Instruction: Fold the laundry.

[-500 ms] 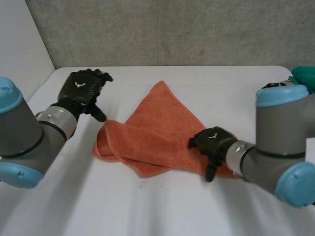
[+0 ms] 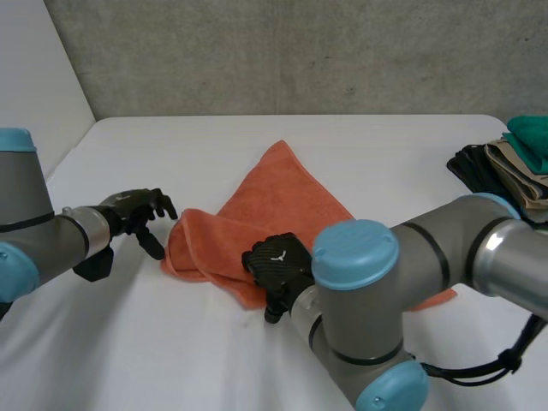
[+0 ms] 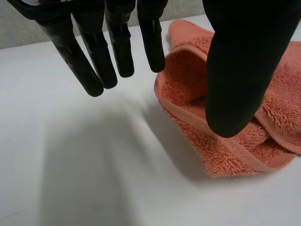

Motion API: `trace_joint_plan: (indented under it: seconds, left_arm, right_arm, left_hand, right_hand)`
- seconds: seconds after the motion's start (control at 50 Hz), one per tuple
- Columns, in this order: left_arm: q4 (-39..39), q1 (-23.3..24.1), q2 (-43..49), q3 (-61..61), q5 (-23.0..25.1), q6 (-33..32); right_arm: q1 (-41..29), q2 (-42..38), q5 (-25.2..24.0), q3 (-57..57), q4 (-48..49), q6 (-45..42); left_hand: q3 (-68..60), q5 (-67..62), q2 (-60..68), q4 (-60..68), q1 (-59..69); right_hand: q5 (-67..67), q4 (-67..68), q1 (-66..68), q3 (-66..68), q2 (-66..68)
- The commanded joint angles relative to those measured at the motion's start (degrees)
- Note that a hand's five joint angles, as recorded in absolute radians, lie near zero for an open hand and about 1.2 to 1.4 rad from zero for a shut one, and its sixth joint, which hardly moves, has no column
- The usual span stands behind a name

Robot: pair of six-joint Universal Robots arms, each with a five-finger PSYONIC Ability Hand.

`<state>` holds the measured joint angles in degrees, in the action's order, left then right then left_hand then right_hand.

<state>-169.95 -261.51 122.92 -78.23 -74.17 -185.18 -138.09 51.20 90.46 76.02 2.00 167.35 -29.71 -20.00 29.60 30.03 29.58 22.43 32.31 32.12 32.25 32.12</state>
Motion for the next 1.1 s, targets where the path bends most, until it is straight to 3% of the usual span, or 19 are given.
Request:
trace_joint_plan:
  seconds: [0.02,0.14,0.32,0.36,0.48,0.58,0.72,0.9,0.96,0.98,1.04,1.1]
  left_arm:
    - [2.3,1.5,3.4,3.2,-1.2,0.0]
    - [4.0,2.2,5.5,5.4,-1.5,-0.3]
    - [3.2,3.5,5.7,6.9,-2.2,1.0]
    - [2.8,3.7,5.2,6.7,-2.2,1.5]
    - [1.3,4.3,2.3,5.7,-2.6,2.9]
    - [0.9,4.2,-1.6,4.8,-2.8,4.4]
    - [0.5,4.1,-11.3,4.3,-1.9,6.8]
    - [-3.7,6.8,-21.6,0.5,-0.4,6.7]
    - [-4.8,7.9,-21.0,-1.1,-0.1,6.3]
    - [-4.9,8.6,-19.7,-2.4,-0.2,5.9]
    - [-4.3,9.6,-16.9,-5.3,-0.5,4.7]
    - [-4.0,10.2,-15.1,-7.4,-1.6,4.2]
  right_arm:
    - [-1.1,-2.5,-0.1,-2.5,1.3,-1.1]
    - [-2.0,-4.9,0.2,-3.9,2.0,-3.0]
    - [-2.3,-6.9,1.3,-5.2,5.7,-6.8]
    - [-2.3,-7.3,1.3,-5.5,6.4,-7.4]
    - [-1.3,-8.4,2.5,-7.0,8.3,-9.4]
    - [0.6,-7.9,3.7,-6.8,8.0,-9.3]
    - [6.5,2.3,3.1,-4.7,4.7,-9.3]
    - [19.5,21.5,-4.0,-6.1,-5.2,-11.7]
    - [23.6,22.0,-5.2,-6.5,-10.0,-13.6]
    - [25.7,22.0,-5.9,-6.3,-12.6,-14.8]
    - [27.6,22.4,-7.2,-5.1,-16.7,-16.8]
    - [27.6,23.0,-8.3,-3.0,-17.5,-18.2]
  left_hand:
    - [-5.6,-5.3,5.7,5.2,5.7]
    - [-9.1,-8.8,9.2,8.8,9.2]
    - [-44.7,-44.4,44.8,44.4,44.9]
    - [-48.9,-48.7,49.0,48.6,49.1]
    - [-50.3,-50.0,50.4,50.0,50.4]
    - [-50.3,-50.0,50.4,50.0,50.4]
    - [-50.3,-50.0,50.4,50.0,50.4]
    - [-50.3,-50.0,50.4,50.0,50.4]
    - [-29.7,-29.4,29.8,29.4,29.8]
    - [-10.1,-9.8,10.2,9.8,10.3]
    - [5.2,5.4,-5.0,-5.5,-5.0]
    - [7.1,7.3,-6.9,-7.4,-6.9]
  right_hand:
    - [6.8,7.0,7.1,7.0,7.2]
    - [7.0,7.1,7.3,7.2,7.3]
    - [10.2,10.3,10.5,10.4,10.5]
    - [13.9,14.0,14.2,14.1,14.2]
    - [47.5,47.7,47.8,47.7,47.8]
    - [47.6,47.7,47.9,47.8,47.9]
    - [47.6,47.7,47.9,47.8,47.9]
    - [47.6,47.7,47.9,47.8,47.9]
    - [47.6,47.7,47.9,47.8,47.9]
    - [47.6,47.7,47.9,47.8,47.9]
    - [47.6,47.7,47.9,47.8,47.9]
    - [47.6,47.7,47.9,47.8,47.9]
